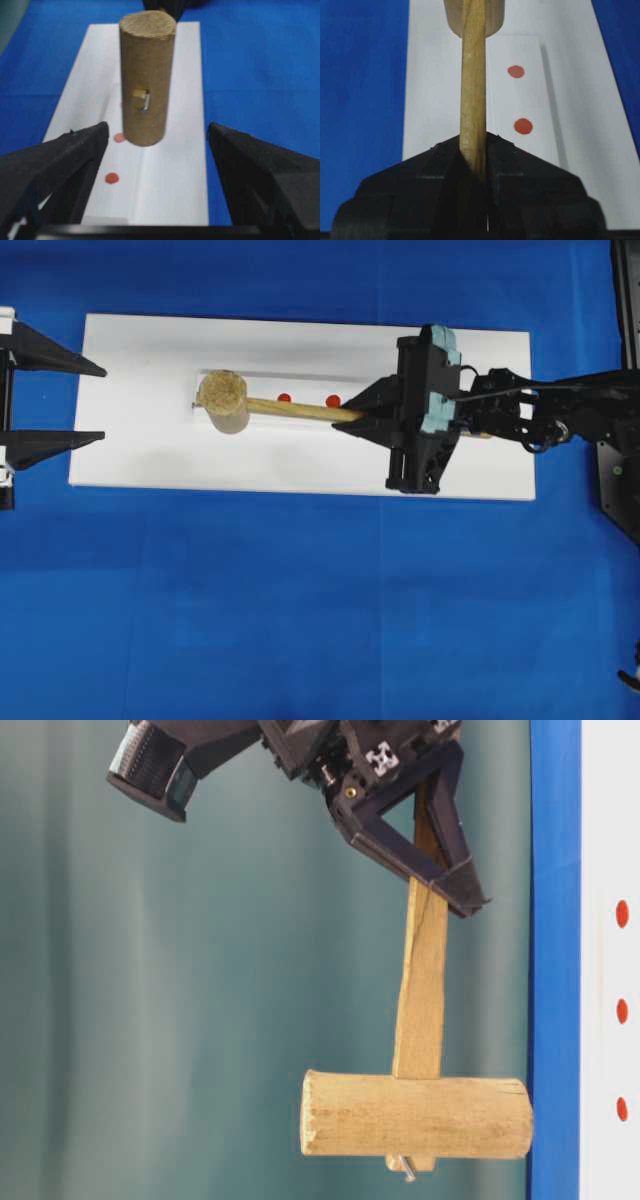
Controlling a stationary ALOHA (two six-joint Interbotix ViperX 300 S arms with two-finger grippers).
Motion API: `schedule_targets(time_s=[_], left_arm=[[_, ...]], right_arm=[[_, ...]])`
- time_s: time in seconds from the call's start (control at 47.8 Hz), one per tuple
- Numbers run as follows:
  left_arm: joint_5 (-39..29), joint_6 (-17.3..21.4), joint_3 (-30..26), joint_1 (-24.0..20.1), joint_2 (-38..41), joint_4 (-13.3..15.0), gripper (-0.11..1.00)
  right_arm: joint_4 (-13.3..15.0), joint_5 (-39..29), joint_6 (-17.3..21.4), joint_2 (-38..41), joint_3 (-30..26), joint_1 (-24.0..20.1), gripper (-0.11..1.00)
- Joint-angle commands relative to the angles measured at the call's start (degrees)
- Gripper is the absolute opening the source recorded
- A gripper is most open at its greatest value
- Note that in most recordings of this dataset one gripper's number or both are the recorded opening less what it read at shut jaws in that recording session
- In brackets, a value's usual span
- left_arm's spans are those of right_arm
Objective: Hit the mark with a hammer.
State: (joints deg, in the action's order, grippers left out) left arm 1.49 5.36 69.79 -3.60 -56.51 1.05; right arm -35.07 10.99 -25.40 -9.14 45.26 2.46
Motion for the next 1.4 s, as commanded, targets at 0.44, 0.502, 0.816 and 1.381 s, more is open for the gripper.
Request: schedule_targets(time_s=[0.44, 0.502, 0.816, 1.381], left_arm=[[0.4, -0.2, -0.7, -0.2, 0.6, 0.2, 0.77], [0.4, -0.2, -0.7, -0.2, 0.6, 0.2, 0.77], [0.4, -0.2, -0.6, -0.2, 0.7, 0.2, 0.77], [0.4, -0.1, -0.6, -0.2, 0.9, 0.2, 0.77]], right_arm=[[0.0, 0.4, -0.3, 0.2, -2.7, 4.7, 0.02], [0.0, 0.4, -0.3, 0.2, -2.7, 4.8, 0.02], [-0.8, 1.0, 1.4, 8.1, -3.7, 4.7, 0.02], [0.0, 1.9, 4.1, 4.0, -1.5, 4.2, 0.02]])
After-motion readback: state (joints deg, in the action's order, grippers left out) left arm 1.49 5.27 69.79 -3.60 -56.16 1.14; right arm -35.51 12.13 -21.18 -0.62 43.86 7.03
